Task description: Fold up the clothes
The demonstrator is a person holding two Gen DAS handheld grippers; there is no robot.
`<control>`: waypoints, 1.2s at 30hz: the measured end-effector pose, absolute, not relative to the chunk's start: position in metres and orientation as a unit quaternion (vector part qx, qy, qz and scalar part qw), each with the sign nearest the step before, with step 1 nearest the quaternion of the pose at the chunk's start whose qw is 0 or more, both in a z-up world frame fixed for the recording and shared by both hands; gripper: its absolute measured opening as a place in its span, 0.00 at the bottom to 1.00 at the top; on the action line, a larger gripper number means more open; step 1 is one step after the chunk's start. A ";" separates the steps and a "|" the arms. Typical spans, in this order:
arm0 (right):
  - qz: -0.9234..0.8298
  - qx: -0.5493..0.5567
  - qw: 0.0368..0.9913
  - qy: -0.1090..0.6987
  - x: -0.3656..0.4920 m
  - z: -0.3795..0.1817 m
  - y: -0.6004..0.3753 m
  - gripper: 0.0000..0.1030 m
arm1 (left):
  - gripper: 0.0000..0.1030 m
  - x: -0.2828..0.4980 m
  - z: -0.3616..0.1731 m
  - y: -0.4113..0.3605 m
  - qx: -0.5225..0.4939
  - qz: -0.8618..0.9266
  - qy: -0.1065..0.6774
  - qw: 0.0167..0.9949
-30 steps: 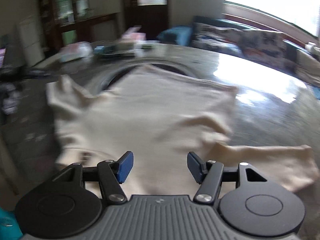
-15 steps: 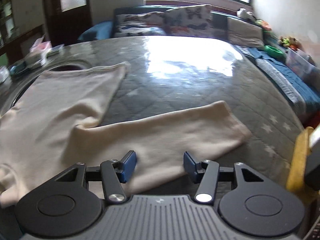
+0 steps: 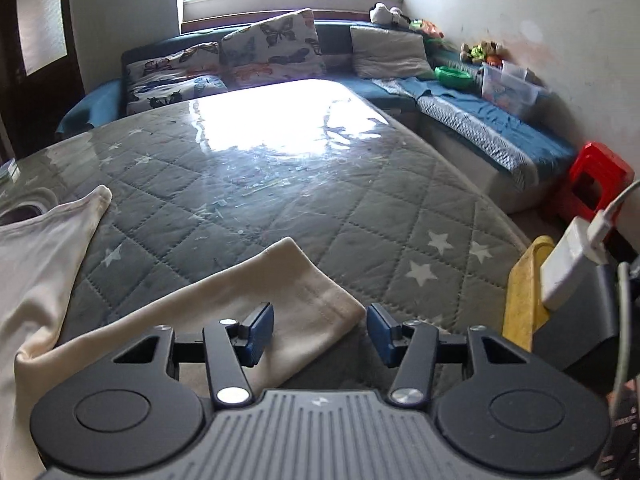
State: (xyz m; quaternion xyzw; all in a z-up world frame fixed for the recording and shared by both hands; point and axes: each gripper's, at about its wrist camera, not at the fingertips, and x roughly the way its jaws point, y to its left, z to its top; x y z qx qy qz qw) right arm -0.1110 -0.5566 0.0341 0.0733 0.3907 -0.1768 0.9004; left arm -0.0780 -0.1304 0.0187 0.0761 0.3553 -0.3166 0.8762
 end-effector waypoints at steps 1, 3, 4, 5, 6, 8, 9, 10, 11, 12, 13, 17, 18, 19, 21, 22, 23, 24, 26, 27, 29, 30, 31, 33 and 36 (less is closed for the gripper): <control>-0.180 0.077 0.900 0.389 -0.111 0.033 -0.558 0.47 | 0.36 -0.078 0.017 -0.131 0.077 -0.317 0.357 0.875; -0.182 0.082 0.901 0.385 -0.112 0.032 -0.560 0.41 | 0.36 -0.079 0.015 -0.132 0.079 -0.319 0.359 0.874; -0.183 0.082 0.902 0.383 -0.113 0.032 -0.560 0.36 | 0.36 -0.079 0.015 -0.131 0.079 -0.320 0.359 0.873; -0.184 0.082 0.902 0.382 -0.114 0.032 -0.560 0.28 | 0.36 -0.080 0.015 -0.131 0.080 -0.321 0.360 0.873; -0.185 0.081 0.903 0.380 -0.115 0.032 -0.561 0.24 | 0.36 -0.080 0.015 -0.131 0.081 -0.321 0.359 0.872; -0.187 0.078 0.904 0.377 -0.117 0.032 -0.561 0.09 | 0.36 -0.080 0.015 -0.131 0.083 -0.322 0.359 0.872; -0.195 0.067 0.904 0.374 -0.117 0.035 -0.557 0.09 | 0.36 -0.080 0.015 -0.131 0.083 -0.323 0.358 0.872; -0.202 0.055 0.905 0.370 -0.118 0.037 -0.553 0.08 | 0.37 -0.080 0.015 -0.131 0.083 -0.324 0.358 0.872; -0.207 0.047 0.906 0.367 -0.120 0.039 -0.552 0.08 | 0.37 -0.080 0.015 -0.131 0.083 -0.325 0.358 0.872; -0.212 0.041 0.904 0.369 -0.122 0.040 -0.550 0.08 | 0.38 -0.080 0.014 -0.130 0.083 -0.325 0.358 0.871; -0.218 0.036 0.901 0.373 -0.123 0.039 -0.549 0.08 | 0.38 -0.081 0.014 -0.130 0.084 -0.327 0.356 0.871; -0.224 0.033 0.897 0.380 -0.126 0.033 -0.550 0.15 | 0.40 -0.081 0.014 -0.132 0.090 -0.330 0.355 0.870; -0.225 0.037 0.898 0.377 -0.127 0.035 -0.551 0.18 | 0.40 -0.081 0.015 -0.132 0.090 -0.330 0.356 0.870; -0.224 0.038 0.900 0.373 -0.129 0.037 -0.551 0.20 | 0.40 -0.081 0.015 -0.132 0.090 -0.330 0.357 0.869; -0.216 0.034 0.905 0.364 -0.131 0.043 -0.548 0.20 | 0.40 -0.081 0.018 -0.131 0.089 -0.330 0.357 0.869; -0.210 0.030 0.909 0.359 -0.132 0.047 -0.545 0.20 | 0.40 -0.081 0.020 -0.131 0.089 -0.330 0.355 0.870; -0.201 0.028 0.912 0.355 -0.131 0.049 -0.542 0.23 | 0.40 -0.081 0.023 -0.132 0.087 -0.332 0.352 0.871; -0.192 0.029 0.916 0.352 -0.131 0.050 -0.540 0.24 | 0.40 -0.080 0.025 -0.132 0.086 -0.333 0.349 0.872; -0.171 0.033 0.919 0.354 -0.123 0.050 -0.537 0.24 | 0.40 -0.080 0.031 -0.135 0.082 -0.338 0.345 0.872; -0.160 0.036 0.920 0.357 -0.119 0.050 -0.536 0.24 | 0.40 -0.081 0.032 -0.137 0.082 -0.340 0.344 0.872; -0.143 0.036 0.920 0.362 -0.110 0.046 -0.530 0.25 | 0.40 -0.082 0.034 -0.142 0.084 -0.343 0.342 0.871; -0.139 0.035 0.920 0.365 -0.107 0.044 -0.528 0.25 | 0.40 -0.082 0.034 -0.144 0.086 -0.345 0.342 0.870; -0.138 0.034 0.920 0.366 -0.105 0.043 -0.527 0.25 | 0.40 -0.083 0.034 -0.146 0.088 -0.348 0.341 0.869; -0.138 0.033 0.919 0.367 -0.103 0.043 -0.528 0.28 | 0.40 -0.084 0.033 -0.150 0.093 -0.351 0.342 0.867; -0.139 0.032 0.918 0.370 -0.099 0.044 -0.528 0.34 | 0.40 -0.085 0.034 -0.157 0.097 -0.356 0.342 0.864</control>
